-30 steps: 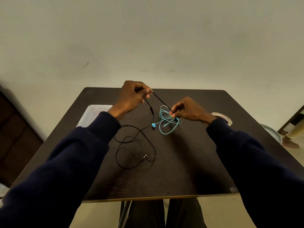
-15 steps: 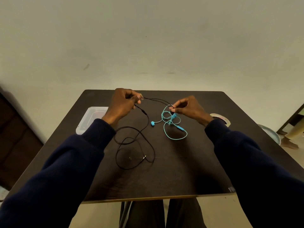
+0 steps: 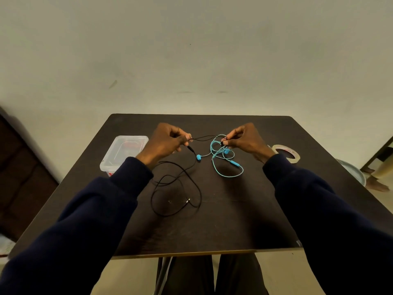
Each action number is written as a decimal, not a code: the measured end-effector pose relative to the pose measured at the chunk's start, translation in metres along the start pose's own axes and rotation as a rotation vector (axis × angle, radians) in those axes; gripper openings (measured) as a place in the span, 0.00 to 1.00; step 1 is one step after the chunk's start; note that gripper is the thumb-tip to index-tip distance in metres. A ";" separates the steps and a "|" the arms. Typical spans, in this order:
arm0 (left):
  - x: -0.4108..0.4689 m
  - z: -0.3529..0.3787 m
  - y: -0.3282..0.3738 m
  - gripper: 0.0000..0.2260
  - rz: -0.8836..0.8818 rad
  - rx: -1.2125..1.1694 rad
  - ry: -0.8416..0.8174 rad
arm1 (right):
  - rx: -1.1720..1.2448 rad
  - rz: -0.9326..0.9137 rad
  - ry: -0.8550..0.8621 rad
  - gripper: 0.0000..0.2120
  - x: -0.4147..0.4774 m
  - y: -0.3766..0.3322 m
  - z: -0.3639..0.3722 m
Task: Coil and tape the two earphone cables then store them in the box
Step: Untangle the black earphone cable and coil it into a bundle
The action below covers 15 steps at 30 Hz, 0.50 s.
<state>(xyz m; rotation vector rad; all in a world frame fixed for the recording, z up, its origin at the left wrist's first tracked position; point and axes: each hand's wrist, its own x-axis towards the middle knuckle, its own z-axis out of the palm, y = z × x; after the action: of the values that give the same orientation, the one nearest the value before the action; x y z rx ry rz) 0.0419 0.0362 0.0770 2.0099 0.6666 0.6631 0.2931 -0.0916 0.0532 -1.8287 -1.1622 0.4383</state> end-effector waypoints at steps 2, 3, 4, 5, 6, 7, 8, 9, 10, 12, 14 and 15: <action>-0.001 0.001 0.001 0.06 -0.002 -0.004 -0.005 | 0.032 0.001 -0.003 0.07 -0.001 0.000 0.001; -0.001 0.001 0.001 0.06 -0.002 -0.011 -0.003 | 0.051 0.001 -0.003 0.08 -0.002 0.000 0.001; -0.002 0.001 0.002 0.06 -0.002 -0.019 0.000 | 0.050 -0.004 0.003 0.08 -0.002 0.001 0.000; -0.002 0.001 0.002 0.06 -0.002 -0.024 0.002 | 0.021 -0.015 0.014 0.08 -0.001 0.001 -0.001; -0.002 0.002 0.002 0.06 -0.002 -0.026 0.003 | -0.022 -0.030 0.023 0.08 -0.001 0.002 -0.002; -0.002 0.002 0.002 0.06 -0.003 -0.023 0.004 | -0.055 -0.043 0.032 0.08 -0.001 0.002 -0.002; -0.002 0.003 0.002 0.06 -0.003 -0.019 0.007 | -0.066 -0.048 0.041 0.07 -0.001 0.002 -0.003; -0.002 0.003 0.003 0.06 -0.004 -0.018 0.011 | -0.056 -0.048 0.049 0.07 -0.002 0.001 -0.003; -0.002 0.004 0.003 0.06 -0.006 -0.018 0.016 | -0.035 -0.044 0.054 0.07 -0.003 0.000 -0.002; -0.002 0.004 0.001 0.07 -0.014 -0.022 0.030 | 0.021 -0.030 0.048 0.08 -0.005 -0.003 -0.002; -0.004 0.003 -0.001 0.07 -0.025 -0.024 0.043 | 0.041 -0.012 0.005 0.09 -0.009 -0.006 -0.005; -0.005 0.001 -0.003 0.07 -0.032 -0.027 0.043 | 0.032 0.000 -0.034 0.09 -0.012 -0.007 -0.007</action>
<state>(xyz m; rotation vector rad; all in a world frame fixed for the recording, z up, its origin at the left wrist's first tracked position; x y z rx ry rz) 0.0383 0.0338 0.0726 1.9611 0.7102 0.6946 0.2884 -0.1048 0.0609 -1.7996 -1.1716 0.4865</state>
